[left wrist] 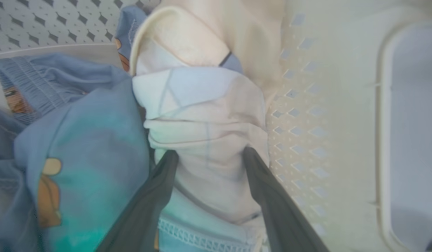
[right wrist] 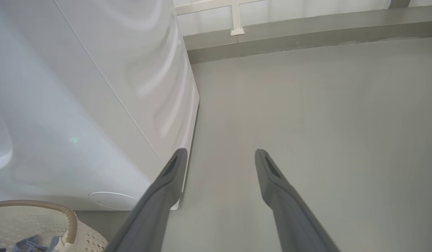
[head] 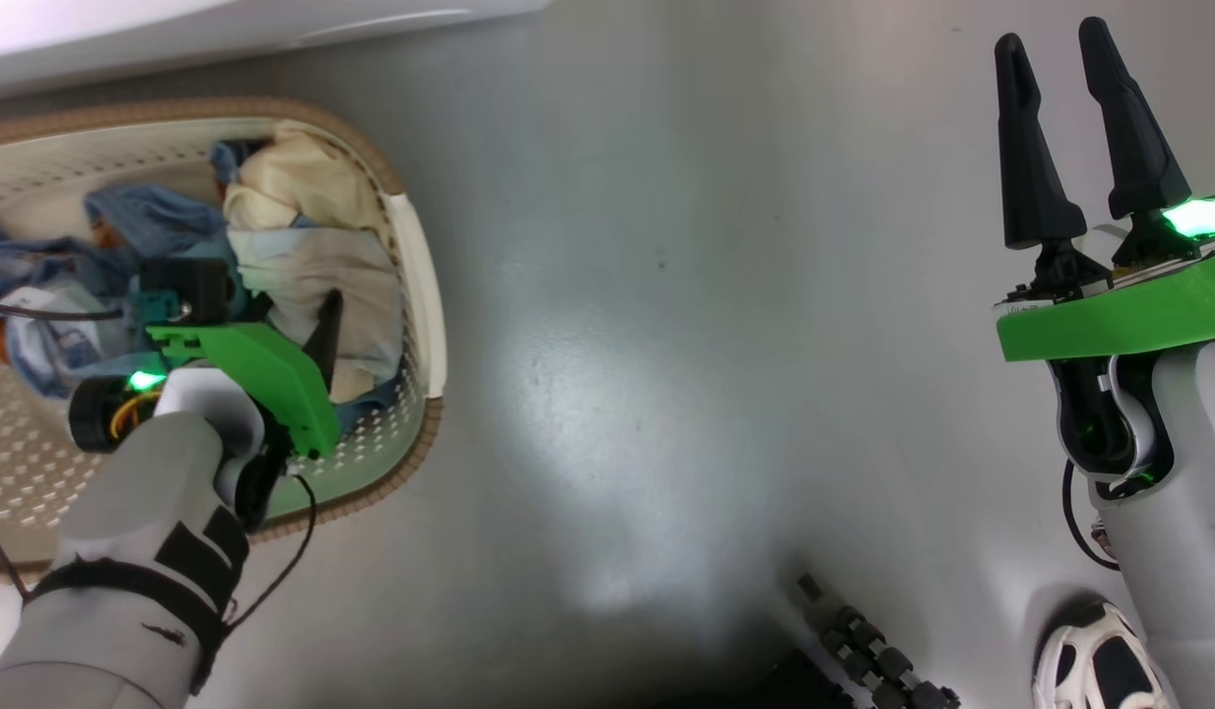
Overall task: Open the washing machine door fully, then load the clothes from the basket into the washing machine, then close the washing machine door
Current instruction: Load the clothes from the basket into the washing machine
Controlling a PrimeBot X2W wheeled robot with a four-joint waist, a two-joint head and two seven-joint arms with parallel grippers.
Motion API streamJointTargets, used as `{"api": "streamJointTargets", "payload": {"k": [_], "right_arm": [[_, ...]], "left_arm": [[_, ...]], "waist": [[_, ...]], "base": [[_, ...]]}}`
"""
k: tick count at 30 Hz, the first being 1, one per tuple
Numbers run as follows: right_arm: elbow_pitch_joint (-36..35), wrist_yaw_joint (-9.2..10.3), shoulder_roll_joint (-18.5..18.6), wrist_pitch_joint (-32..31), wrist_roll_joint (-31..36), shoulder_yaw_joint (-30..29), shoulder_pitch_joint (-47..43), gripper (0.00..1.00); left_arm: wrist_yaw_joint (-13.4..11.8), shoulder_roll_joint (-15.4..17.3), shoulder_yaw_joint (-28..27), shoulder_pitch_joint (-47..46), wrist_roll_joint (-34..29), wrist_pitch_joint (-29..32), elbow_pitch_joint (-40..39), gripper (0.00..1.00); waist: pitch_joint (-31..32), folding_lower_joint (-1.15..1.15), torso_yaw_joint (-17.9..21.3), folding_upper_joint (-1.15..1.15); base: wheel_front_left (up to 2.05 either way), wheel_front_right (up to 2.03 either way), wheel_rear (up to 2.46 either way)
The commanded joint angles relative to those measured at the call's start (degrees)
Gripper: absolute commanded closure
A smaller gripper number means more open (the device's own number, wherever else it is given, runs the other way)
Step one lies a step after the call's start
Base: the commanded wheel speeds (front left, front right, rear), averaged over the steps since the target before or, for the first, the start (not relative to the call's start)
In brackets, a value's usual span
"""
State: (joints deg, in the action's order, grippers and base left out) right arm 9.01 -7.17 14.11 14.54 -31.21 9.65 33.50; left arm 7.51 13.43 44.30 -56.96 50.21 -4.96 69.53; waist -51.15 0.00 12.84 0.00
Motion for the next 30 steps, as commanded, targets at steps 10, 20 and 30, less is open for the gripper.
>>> {"api": "streamJointTargets", "payload": {"k": [10, 20, 30], "right_arm": [[-1.5, -0.32, 0.0, 0.5, 0.5, 1.2, -1.9, 0.0], [-1.0, -0.32, 0.2, 0.5, 0.9, 1.5, -2.2, 0.0], [0.5, -0.32, 0.4, 0.5, 0.4, 2.2, -3.4, 0.0]], "left_arm": [[0.0, 2.8, 1.2, -0.8, 1.2, 0.4, 2.0, 0.45], [0.0, 1.7, 2.1, -0.1, 2.7, -1.1, 3.0, 1.0], [0.0, 0.8, 1.8, 5.1, 6.0, -6.7, 2.0, 1.0]], "waist": [[-1.1, 0.0, 2.1, 0.0], [1.2, 0.0, 0.9, 0.0], [9.7, 0.0, -1.8, 0.0]], "base": [[0.0, 0.0, 0.0], [0.0, 0.0, 0.0], [0.0, 0.0, 0.0]]}}
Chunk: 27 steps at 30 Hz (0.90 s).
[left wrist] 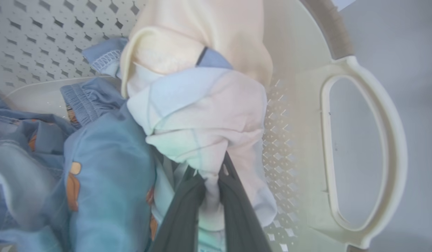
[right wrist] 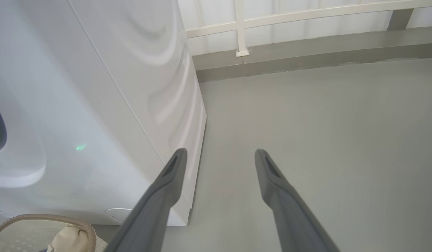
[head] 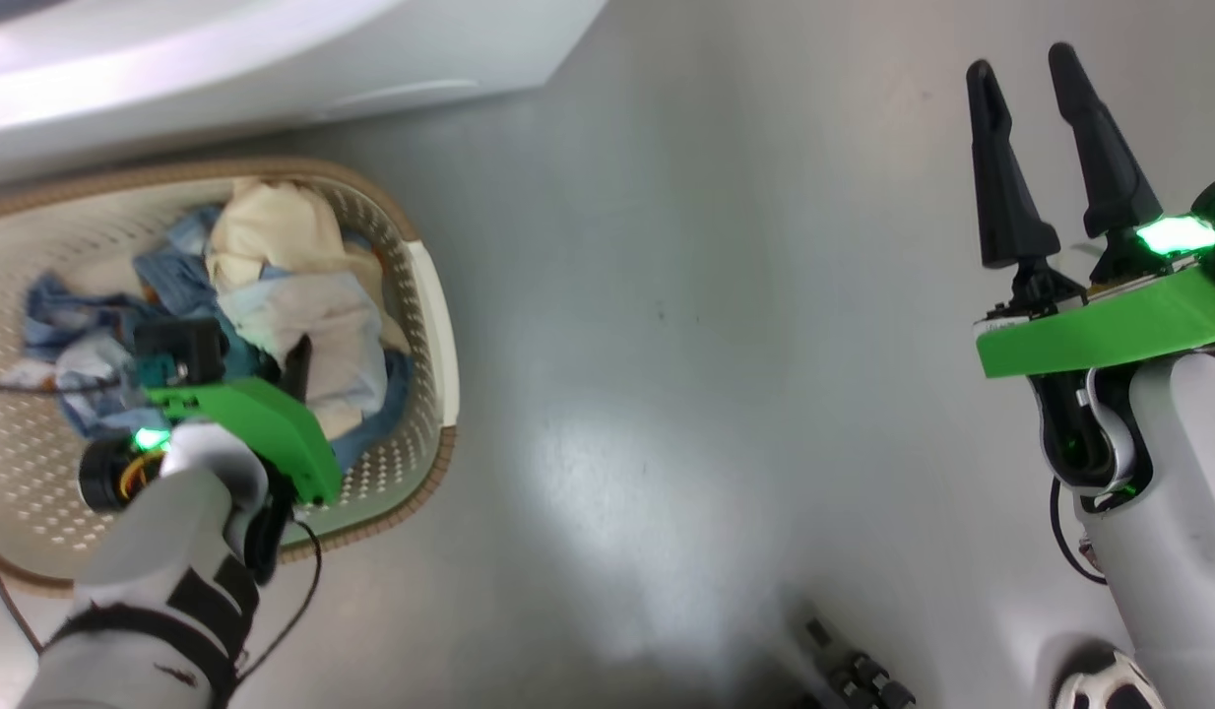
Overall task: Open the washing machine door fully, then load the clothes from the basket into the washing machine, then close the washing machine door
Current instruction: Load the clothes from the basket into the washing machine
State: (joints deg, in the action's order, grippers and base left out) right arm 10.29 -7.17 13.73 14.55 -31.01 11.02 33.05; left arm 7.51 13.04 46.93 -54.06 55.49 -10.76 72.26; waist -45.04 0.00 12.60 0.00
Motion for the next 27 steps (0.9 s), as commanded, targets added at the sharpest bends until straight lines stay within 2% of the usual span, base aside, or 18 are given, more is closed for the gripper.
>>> {"api": "streamJointTargets", "payload": {"k": [1, 9, 14, 27], "right_arm": [[-0.5, -0.32, 0.9, 0.4, 0.2, 0.9, -3.2, 0.0], [1.0, -0.32, 1.6, 0.4, 0.0, 1.1, -6.2, 0.0], [1.5, -0.32, 2.4, 0.4, 0.0, 0.9, -8.2, 0.0], [2.8, -0.32, 3.6, 0.4, -0.2, 0.4, -14.6, 0.0]], "left_arm": [[0.0, 1.1, -0.7, 2.9, 0.9, -1.4, -1.0, 1.0], [0.0, 1.4, -0.8, 7.8, 2.1, -4.1, -4.3, 1.0], [0.0, 2.4, -3.7, 9.5, 0.4, -4.2, -7.9, 1.0], [-1.4, 2.6, -20.7, 21.4, -15.4, -4.2, -21.5, 1.0]], "waist": [[4.6, 0.0, -1.8, 0.0], [12.8, 0.0, -4.5, 0.0], [16.6, 0.0, -6.2, 0.0], [26.8, 0.0, -9.5, 0.0]], "base": [[0.0, 0.0, 0.0], [0.0, 0.0, 0.0], [0.0, 0.0, 0.0], [0.0, 0.0, 0.0]]}}
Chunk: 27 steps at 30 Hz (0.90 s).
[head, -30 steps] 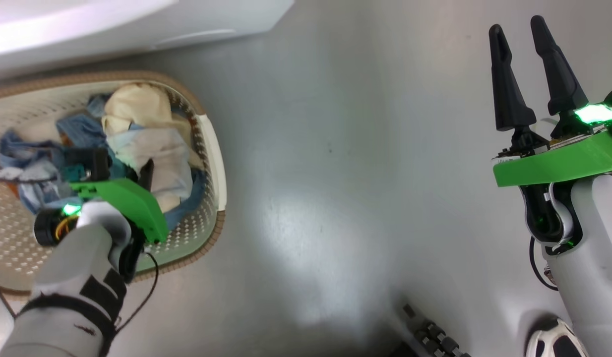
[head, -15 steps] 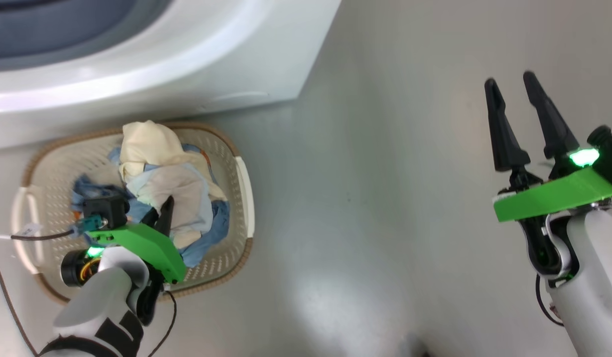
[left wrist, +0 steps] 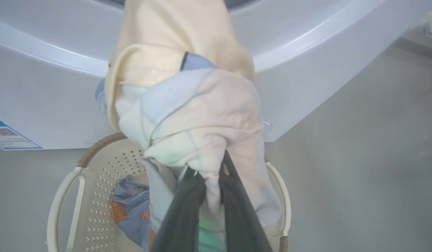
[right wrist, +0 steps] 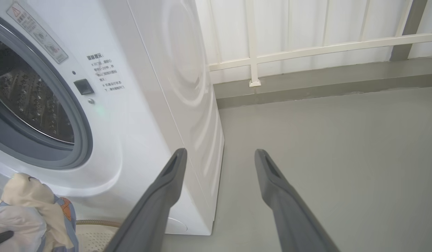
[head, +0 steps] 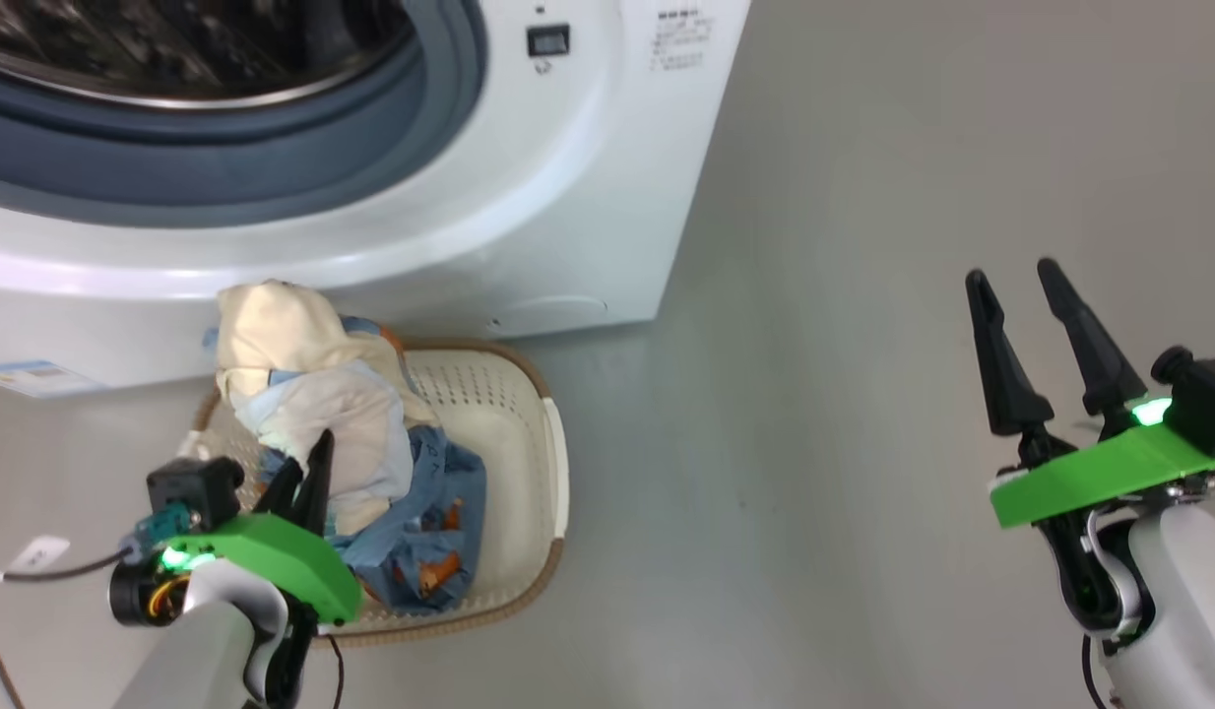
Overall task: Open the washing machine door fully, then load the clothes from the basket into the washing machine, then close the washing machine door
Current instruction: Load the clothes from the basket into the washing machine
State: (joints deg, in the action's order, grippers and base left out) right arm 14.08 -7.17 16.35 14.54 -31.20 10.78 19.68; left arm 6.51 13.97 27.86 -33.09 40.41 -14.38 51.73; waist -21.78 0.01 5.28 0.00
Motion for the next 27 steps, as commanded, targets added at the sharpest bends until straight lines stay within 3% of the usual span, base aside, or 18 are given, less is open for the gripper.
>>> {"api": "streamJointTargets", "payload": {"k": [1, 10, 27], "right_arm": [[-0.9, -0.32, 1.0, 0.5, 0.0, 0.6, -1.7, 0.0], [-0.4, -0.32, 1.2, 0.5, -0.1, -1.0, -6.5, 0.0], [0.0, -0.32, 1.2, 0.5, 0.1, -2.5, -11.7, 0.0]], "left_arm": [[-0.4, 1.6, -3.1, 1.4, -1.6, -0.6, -2.1, 1.0], [-0.2, -0.3, -14.7, 10.5, -12.8, -0.6, -13.7, 1.0], [0.4, -2.8, -24.9, 22.9, -23.2, -0.6, -31.4, 1.0]], "waist": [[4.2, -0.01, -2.3, 0.0], [10.0, -0.01, -4.3, 0.0], [16.4, -0.01, -6.6, 0.0]], "base": [[0.0, 0.0, 0.0], [0.0, 0.0, 0.0], [0.0, 0.0, 0.0]]}}
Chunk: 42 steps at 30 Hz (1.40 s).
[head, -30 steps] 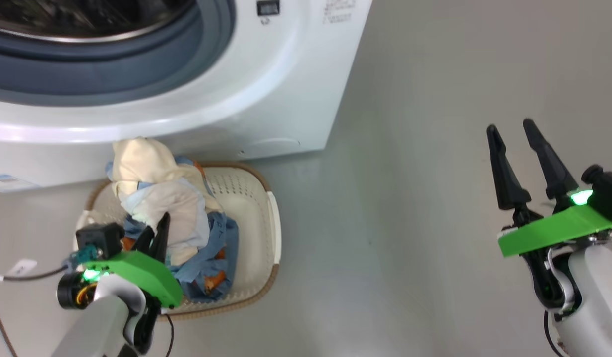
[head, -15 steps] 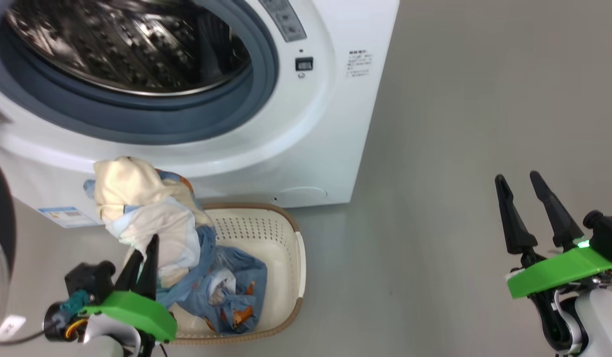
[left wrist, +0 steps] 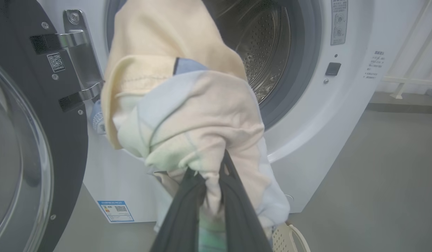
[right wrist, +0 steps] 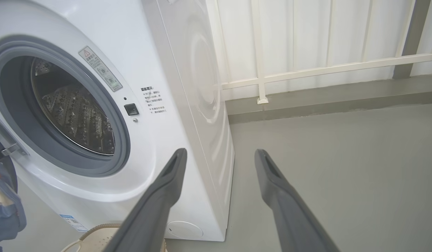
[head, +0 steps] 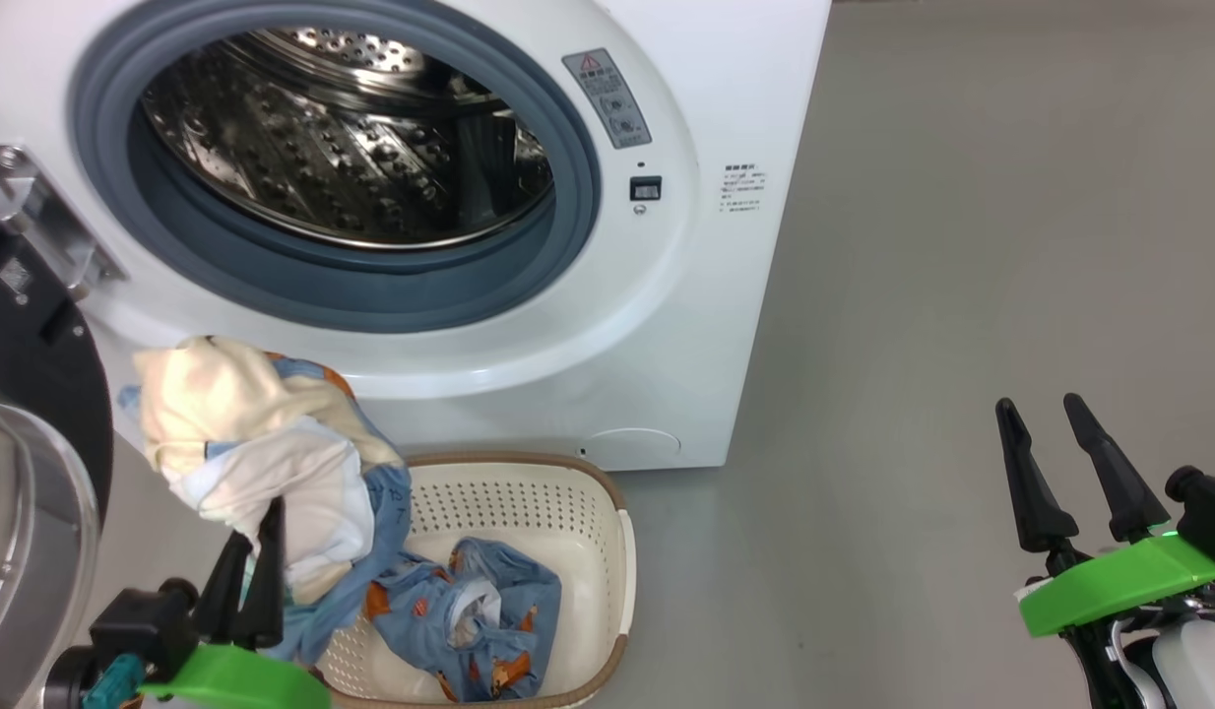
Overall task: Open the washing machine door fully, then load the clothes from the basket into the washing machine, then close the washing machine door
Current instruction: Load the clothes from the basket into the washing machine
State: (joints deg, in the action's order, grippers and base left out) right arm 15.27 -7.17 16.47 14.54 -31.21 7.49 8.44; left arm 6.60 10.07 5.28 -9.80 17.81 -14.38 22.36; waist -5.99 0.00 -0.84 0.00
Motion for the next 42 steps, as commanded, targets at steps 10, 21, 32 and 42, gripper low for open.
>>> {"api": "streamJointTargets", "payload": {"k": [10, 21, 32, 42], "right_arm": [[-1.5, -0.32, 1.4, 0.5, 0.1, -0.3, -2.6, 0.0], [-2.3, -0.32, 1.4, 0.5, 0.3, -0.9, -2.8, 0.0], [-3.0, -0.32, 1.1, 0.5, 0.2, -0.6, 0.3, 0.0], [-3.8, -0.32, 0.4, 0.5, 0.1, -0.5, 6.1, 0.0]], "left_arm": [[0.4, 1.1, -4.6, 4.3, -3.2, -0.6, -9.1, 1.0], [0.2, -0.2, -5.8, 6.2, -3.9, -0.6, -13.0, 1.0], [0.5, -0.9, -5.7, -1.7, -3.9, -0.6, -10.0, 1.0], [0.7, 0.1, -6.4, -19.4, -3.6, -0.6, -1.4, 1.0]], "waist": [[2.2, 0.0, -0.9, 0.0], [1.1, 0.0, -0.6, 0.0], [-5.3, 0.0, 1.2, 0.0], [-15.1, 0.0, 3.3, 0.0]], "base": [[0.0, 0.0, 0.0], [0.0, 0.0, 0.0], [0.0, 0.0, 0.0], [0.0, 0.0, 0.0]]}}
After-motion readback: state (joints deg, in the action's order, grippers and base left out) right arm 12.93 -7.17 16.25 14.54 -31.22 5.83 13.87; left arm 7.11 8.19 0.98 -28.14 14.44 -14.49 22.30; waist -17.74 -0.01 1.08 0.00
